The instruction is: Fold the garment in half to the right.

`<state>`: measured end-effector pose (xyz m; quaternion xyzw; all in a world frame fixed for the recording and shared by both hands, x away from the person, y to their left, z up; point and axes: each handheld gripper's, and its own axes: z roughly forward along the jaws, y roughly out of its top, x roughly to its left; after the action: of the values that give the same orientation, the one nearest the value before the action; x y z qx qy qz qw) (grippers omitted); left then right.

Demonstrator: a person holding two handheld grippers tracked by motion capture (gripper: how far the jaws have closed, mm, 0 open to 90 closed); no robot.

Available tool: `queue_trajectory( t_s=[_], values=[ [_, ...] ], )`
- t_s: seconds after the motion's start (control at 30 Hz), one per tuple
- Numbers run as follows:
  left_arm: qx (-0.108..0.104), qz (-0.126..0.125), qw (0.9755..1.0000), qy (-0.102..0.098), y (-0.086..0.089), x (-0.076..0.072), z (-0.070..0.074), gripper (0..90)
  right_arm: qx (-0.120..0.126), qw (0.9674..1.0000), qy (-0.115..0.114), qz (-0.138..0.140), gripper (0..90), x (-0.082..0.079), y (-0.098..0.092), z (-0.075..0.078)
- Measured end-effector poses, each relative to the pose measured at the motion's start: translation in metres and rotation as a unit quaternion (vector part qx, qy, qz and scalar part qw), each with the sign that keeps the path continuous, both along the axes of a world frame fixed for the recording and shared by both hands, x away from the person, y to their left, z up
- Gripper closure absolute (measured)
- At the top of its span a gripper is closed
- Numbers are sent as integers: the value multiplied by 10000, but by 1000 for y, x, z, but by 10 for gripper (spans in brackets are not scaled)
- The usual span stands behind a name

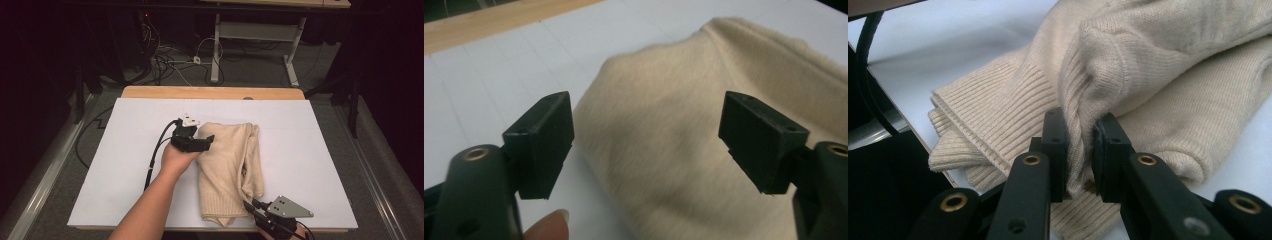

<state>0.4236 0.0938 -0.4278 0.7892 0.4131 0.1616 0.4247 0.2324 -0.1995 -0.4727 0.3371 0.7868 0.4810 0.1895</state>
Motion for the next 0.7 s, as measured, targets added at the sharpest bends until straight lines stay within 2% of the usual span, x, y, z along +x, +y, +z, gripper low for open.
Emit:
queue_trajectory(
  t_s=[0.27,0.4,0.57,0.7],
  values=[
    [-78,40,9998,159,27,-16,-23,103,8,10000,32,-32,786,1,-1,-2],
    [-154,11,9996,223,40,-27,-34,58,98,9999,108,-56,785,1,-2,-4],
    [-104,-20,9995,304,54,-40,-45,8,119,9998,136,-73,784,1,-2,-4],
    [-155,-11,9996,238,63,-59,-51,0,129,9998,140,-88,783,0,-2,-4]
  ],
)
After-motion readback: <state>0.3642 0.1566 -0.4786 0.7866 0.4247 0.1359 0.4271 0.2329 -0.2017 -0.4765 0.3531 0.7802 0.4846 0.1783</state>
